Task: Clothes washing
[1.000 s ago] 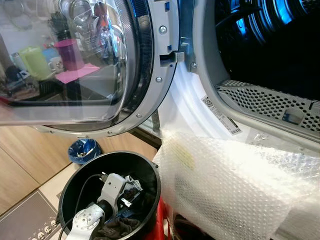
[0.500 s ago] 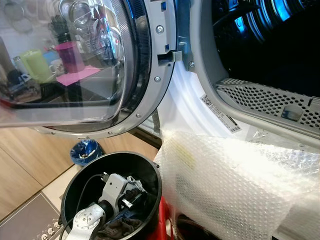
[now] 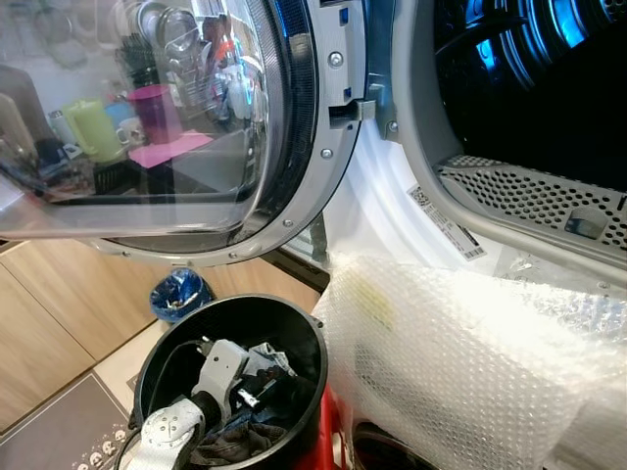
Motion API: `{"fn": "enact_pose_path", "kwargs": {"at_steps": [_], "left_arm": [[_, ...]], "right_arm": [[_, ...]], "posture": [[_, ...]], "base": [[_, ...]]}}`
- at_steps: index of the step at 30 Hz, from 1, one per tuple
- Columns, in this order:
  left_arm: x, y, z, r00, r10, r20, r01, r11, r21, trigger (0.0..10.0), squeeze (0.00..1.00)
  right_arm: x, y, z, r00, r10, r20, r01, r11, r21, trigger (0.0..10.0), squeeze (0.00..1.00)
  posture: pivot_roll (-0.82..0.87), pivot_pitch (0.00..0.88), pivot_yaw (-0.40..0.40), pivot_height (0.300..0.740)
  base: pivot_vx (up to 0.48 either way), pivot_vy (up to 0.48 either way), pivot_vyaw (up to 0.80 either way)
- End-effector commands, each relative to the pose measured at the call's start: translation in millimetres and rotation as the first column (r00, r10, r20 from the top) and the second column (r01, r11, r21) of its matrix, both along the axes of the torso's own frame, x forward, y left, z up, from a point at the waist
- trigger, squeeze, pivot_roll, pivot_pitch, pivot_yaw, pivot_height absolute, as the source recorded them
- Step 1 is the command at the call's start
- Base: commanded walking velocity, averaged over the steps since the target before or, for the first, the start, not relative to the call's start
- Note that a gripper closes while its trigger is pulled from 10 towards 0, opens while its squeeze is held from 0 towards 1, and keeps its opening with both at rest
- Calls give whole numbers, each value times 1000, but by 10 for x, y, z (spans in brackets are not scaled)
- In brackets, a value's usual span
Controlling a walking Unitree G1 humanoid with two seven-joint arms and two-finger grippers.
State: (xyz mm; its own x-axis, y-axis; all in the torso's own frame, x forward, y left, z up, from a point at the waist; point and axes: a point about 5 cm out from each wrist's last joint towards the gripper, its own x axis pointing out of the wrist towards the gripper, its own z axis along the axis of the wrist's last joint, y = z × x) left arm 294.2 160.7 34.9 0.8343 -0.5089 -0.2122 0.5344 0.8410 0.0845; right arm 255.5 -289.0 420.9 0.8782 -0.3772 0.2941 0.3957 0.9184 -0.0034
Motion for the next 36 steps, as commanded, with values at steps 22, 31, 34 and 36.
{"fn": "enact_pose_path", "kwargs": {"at_steps": [22,31,34,36], "left_arm": [[43,32,38,1000,1,2,-1,1000,22,10000,0],[32,34,25,1000,-12,-7,12,1000,29,10000,0],[35,25,26,1000,-17,-8,18,999,28,10000,0],[38,21,28,1000,-18,-9,18,999,27,10000,0]], "right_arm": [[859,471,3,993,117,-17,-116,992,52,10000,0],[507,475,135,991,106,88,-107,994,8,10000,1000],[276,499,217,992,46,121,-38,997,-68,10000,1000],[167,523,234,991,25,129,-14,996,-85,10000,1000]], "posture": [[-14,64,176,740],[-31,72,184,740],[-36,74,187,740],[-42,72,186,740]], "base": [[0,0,0],[0,0,0],[0,0,0],[0,0,0]]}}
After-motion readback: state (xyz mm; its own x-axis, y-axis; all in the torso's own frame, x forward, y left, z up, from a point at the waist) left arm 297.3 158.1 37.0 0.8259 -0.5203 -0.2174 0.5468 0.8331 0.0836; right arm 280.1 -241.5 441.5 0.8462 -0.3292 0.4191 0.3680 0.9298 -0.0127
